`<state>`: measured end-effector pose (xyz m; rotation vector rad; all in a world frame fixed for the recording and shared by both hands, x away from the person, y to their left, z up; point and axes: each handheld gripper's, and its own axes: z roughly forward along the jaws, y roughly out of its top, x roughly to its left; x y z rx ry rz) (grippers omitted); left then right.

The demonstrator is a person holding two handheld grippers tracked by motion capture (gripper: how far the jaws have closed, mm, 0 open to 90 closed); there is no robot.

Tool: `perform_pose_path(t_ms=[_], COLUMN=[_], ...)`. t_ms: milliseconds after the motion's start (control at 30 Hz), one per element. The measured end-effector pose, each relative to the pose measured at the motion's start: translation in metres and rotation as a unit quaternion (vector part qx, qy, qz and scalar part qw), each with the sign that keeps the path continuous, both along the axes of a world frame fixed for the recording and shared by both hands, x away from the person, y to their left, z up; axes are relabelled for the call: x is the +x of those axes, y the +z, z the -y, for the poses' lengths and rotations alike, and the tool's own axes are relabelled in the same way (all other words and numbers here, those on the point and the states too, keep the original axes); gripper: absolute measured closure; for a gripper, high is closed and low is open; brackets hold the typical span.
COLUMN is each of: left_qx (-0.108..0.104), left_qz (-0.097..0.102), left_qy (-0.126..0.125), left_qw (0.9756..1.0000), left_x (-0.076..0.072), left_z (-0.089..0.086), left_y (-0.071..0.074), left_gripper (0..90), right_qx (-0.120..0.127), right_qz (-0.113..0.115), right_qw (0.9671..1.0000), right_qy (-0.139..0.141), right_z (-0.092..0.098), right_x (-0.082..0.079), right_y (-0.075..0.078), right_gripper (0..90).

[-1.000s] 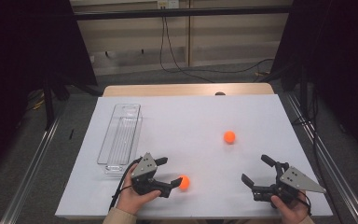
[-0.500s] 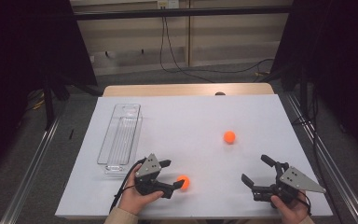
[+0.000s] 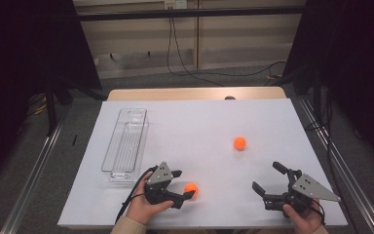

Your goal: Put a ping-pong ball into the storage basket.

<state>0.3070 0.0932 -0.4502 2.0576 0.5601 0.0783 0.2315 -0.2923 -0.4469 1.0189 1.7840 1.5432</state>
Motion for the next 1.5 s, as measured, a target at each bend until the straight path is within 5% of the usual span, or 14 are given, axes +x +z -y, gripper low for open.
perform_pose_path(t_ms=[967,1500], left_qx=[0.032,0.052], left_qz=[-0.041,-0.042], left_qy=[-0.031,-0.043], left_qw=[0.9981,0.9968], left_x=[0.003,0.002], left_z=[0.013,0.018], left_y=[-0.006,-0.009], left_gripper=[35.8,43.4], right_qx=[0.000,0.000], right_qz=[0.000,0.000], right_qw=[1.0000,1.0000], right_qy=[0.002,0.002], right_z=[0.000,0.000], right_x=[0.000,0.000], right_y=[0.000,0.000], right_gripper=[2.3,2.4])
